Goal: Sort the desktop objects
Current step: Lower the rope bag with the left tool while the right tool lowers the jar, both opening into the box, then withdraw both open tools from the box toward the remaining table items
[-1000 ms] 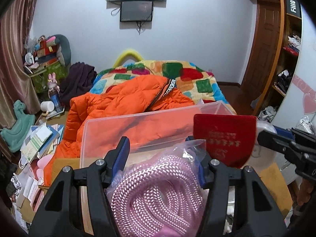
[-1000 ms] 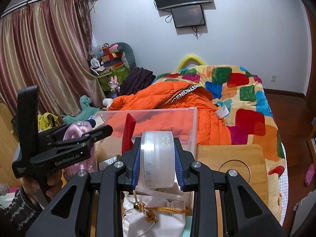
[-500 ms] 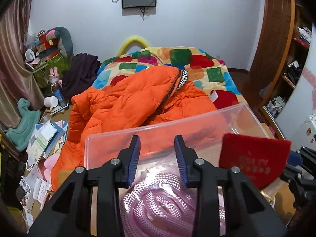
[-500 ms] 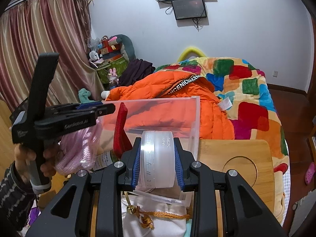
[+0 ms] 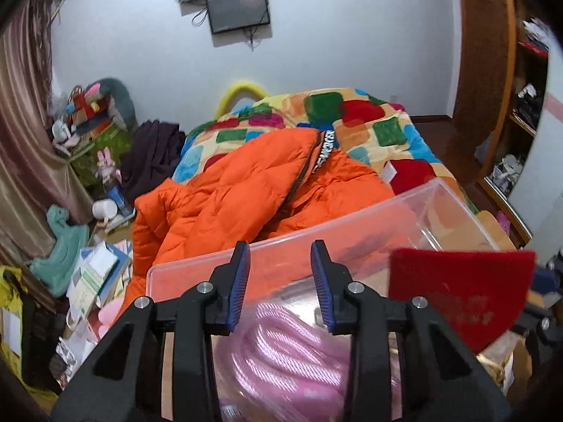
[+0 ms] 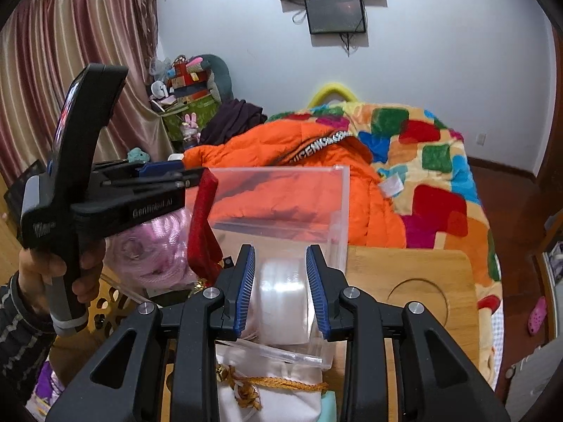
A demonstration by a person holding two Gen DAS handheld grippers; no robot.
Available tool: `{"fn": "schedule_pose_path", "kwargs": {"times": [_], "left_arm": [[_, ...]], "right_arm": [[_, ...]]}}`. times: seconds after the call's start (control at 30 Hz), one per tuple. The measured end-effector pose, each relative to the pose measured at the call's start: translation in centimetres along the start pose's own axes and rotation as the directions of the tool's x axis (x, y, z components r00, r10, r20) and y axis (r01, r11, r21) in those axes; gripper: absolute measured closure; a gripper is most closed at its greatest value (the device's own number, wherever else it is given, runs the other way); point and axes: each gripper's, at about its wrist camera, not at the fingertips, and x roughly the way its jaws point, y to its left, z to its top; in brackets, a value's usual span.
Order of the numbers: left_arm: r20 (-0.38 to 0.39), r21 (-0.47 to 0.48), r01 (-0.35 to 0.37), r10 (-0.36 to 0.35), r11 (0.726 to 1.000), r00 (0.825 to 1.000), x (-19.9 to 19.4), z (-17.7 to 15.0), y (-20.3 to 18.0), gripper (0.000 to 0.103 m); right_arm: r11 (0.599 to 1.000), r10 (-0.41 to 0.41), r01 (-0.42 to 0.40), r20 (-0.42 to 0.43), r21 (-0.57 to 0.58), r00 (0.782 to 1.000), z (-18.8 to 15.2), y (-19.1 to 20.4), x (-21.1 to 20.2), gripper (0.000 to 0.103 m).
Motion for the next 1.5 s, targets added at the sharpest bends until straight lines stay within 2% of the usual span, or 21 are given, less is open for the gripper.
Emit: {"fn": "schedule_pose_path", "kwargs": {"times": [0.17,0.33,0.5,0.63,0.7,0.8,0.87,0.93,1.0,1.07,1.1,1.2,1.3,1.37,1.5], "left_arm": [[0.032,0.024,0.003,-0.004,1.000,0.999,-1.7,-0.4,-0.7,0.067],[0.038,-0.020,0.026,-0.026,0.999,0.999,-3.0,-1.1,0.3,0.060],[0.045,-0.034,0.022,-0.021,0.999,0.999,-4.3,-2.3,0.9,0.059],[0.059,-0.050,0.027,-0.024,0.998,0.998,-5.7,-3.3,1.2,0.050],[0.064,-0.054,0.026,-0.022,0.998,0.998,-6.2,-3.8,1.2,0.049],[0.063,-0.067,0.042,-0.038,0.997,0.997,-6.9,-4.3,1.4,0.048],[0.064,-0.081,0.057,-0.052,0.995,0.997,-7.3,-4.7,1.6,0.041],[0.068,-0.093,0.071,-0.065,0.993,0.996,-7.8,-5.2,1.7,0.040],[0.071,-0.097,0.067,-0.060,0.993,0.996,-8.3,-5.6,1.7,0.040],[0.073,-0.097,0.070,-0.063,0.993,0.995,-8.8,-6.0,1.6,0.040],[0.072,-0.095,0.076,-0.069,0.993,0.995,-8.9,-6.2,1.6,0.040],[0.076,-0.086,0.070,-0.064,0.994,0.995,-9.5,-6.7,1.3,0.040],[0.084,-0.086,0.073,-0.066,0.994,0.994,-10.2,-7.4,1.2,0.040],[0.085,-0.089,0.082,-0.074,0.993,0.994,-10.4,-7.7,1.1,0.040],[0.085,-0.090,0.099,-0.092,0.991,0.992,-10.9,-8.5,0.8,0.040]], "right_arm": [[0.998,-0.031,0.033,0.033,-0.045,0.999,0.3,1.0,-1.0,0.075],[0.997,-0.053,0.055,0.044,-0.055,0.998,0.1,1.3,-1.6,0.075],[0.997,-0.065,0.067,0.040,-0.046,0.997,-0.5,1.3,-2.1,0.075],[0.997,-0.069,0.071,0.047,-0.044,0.997,-0.9,1.7,-2.9,0.075],[0.996,-0.073,0.076,0.053,-0.051,0.996,-1.0,1.9,-3.3,0.075],[0.993,-0.095,0.099,0.066,-0.064,0.993,-1.3,2.5,-4.0,0.064],[0.991,-0.111,0.116,0.082,-0.064,0.990,-1.6,2.8,-4.6,0.049],[0.991,-0.117,0.123,0.095,-0.062,0.989,-1.9,3.0,-5.3,0.046],[0.988,-0.134,0.142,0.105,-0.068,0.985,-2.3,3.3,-5.6,0.040],[0.982,-0.164,0.174,0.125,-0.070,0.979,-2.7,3.5,-6.1,0.029],[0.981,-0.173,0.183,0.138,-0.063,0.975,-2.9,3.6,-6.3,0.029],[0.978,-0.197,0.206,0.178,-0.033,0.964,-3.4,3.6,-7.0,0.022],[0.959,-0.263,0.279,0.211,-0.047,0.941,-4.0,3.9,-7.4,0.012],[0.943,-0.316,0.331,0.213,-0.036,0.924,-4.5,3.9,-7.5,0.000],[0.966,-0.258,0.253,0.176,0.054,0.950,-4.9,2.7,-7.8,0.000]]}}
